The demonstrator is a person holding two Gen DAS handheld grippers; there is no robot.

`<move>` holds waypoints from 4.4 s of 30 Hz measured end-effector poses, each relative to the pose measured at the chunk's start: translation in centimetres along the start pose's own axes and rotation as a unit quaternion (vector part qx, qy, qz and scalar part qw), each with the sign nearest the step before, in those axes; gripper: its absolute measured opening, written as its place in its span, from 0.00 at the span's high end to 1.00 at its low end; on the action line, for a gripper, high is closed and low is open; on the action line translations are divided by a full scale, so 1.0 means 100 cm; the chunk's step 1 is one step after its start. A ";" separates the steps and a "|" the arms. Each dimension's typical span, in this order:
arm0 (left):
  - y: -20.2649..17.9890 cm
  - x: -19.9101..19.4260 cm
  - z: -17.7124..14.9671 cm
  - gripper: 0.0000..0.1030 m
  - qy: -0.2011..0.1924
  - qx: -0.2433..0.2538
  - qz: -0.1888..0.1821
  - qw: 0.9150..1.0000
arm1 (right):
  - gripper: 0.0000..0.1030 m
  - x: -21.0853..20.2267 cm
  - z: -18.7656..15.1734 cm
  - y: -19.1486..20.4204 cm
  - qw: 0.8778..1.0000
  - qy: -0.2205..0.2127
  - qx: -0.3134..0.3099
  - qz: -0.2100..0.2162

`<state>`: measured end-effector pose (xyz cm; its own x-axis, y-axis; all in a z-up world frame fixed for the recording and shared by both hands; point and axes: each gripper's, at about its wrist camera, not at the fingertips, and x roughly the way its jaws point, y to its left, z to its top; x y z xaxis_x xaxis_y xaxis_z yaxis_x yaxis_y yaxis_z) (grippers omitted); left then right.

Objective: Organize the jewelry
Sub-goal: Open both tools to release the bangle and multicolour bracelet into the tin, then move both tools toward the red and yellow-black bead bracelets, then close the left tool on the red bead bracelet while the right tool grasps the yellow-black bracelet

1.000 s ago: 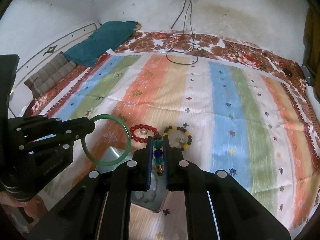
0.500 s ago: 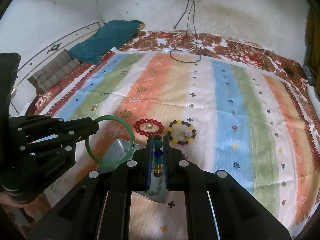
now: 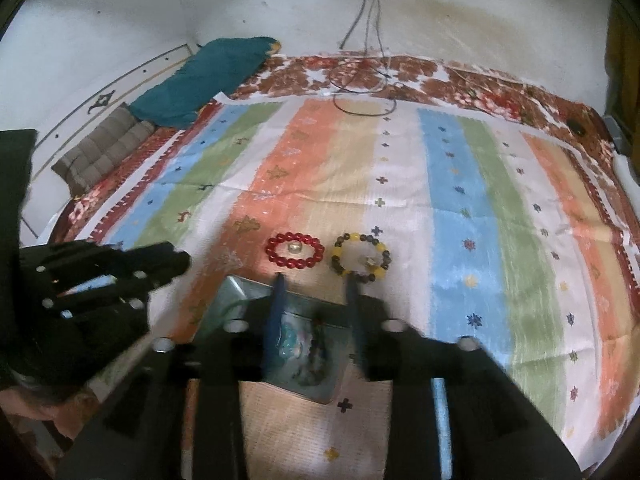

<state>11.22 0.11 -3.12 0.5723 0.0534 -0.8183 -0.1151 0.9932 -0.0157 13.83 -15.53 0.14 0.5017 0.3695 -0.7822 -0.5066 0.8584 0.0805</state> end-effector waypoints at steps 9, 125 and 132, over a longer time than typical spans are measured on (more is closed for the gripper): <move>0.009 0.002 0.002 0.68 0.001 -0.017 0.006 1.000 | 0.62 0.010 0.000 -0.011 0.999 0.025 0.018 -0.018; 0.028 0.180 0.068 0.87 0.136 0.019 -0.001 0.991 | 0.88 0.200 0.058 -0.067 0.985 0.157 0.007 -0.072; 0.021 0.158 0.078 0.87 0.109 0.018 -0.014 0.994 | 0.88 0.182 0.068 -0.063 0.989 0.133 0.007 -0.061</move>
<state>26.34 3.87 -11.57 0.3841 0.0052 -0.9233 -0.0700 0.9973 -0.0235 30.91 -11.78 -10.40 0.3557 0.1584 -0.9211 -0.4426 0.8965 -0.0168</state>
